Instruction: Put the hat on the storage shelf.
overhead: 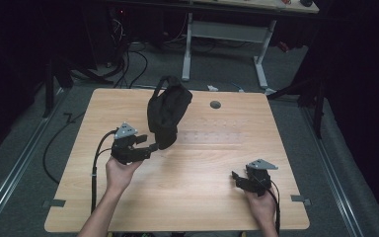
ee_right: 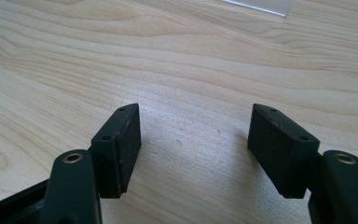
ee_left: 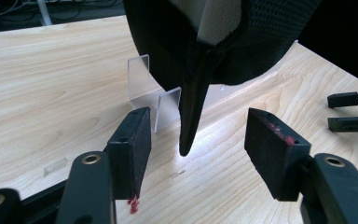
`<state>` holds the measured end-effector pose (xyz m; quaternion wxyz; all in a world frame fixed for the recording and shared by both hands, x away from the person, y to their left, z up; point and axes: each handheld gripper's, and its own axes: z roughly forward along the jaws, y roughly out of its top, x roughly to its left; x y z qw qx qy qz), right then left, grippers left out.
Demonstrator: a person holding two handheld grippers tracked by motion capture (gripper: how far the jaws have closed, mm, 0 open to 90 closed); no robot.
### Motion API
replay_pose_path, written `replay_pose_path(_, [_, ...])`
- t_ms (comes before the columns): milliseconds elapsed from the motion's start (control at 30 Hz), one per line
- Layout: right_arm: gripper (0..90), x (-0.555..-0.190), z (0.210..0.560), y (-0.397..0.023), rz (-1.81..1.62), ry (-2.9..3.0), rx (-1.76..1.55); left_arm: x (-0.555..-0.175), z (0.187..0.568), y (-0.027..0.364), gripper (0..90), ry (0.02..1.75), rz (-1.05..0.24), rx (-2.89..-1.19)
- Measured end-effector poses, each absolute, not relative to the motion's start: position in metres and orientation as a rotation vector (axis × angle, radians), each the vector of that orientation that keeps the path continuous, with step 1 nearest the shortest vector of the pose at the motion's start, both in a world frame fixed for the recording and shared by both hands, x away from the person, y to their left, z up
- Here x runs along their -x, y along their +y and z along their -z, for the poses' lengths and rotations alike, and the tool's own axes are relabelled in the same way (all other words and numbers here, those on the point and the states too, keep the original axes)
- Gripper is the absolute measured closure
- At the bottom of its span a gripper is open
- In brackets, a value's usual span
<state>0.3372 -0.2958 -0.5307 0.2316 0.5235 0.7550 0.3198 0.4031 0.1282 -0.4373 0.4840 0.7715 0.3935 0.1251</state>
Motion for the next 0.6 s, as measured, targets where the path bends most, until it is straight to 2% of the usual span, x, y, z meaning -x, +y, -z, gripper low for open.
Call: replay_pose_path(600, [34.9, -0.337, 0.531, -0.296, -0.878, 2.076, -1.435, -0.383, 0.443, 0.144, 39.9, 0.985, -0.304, -1.87])
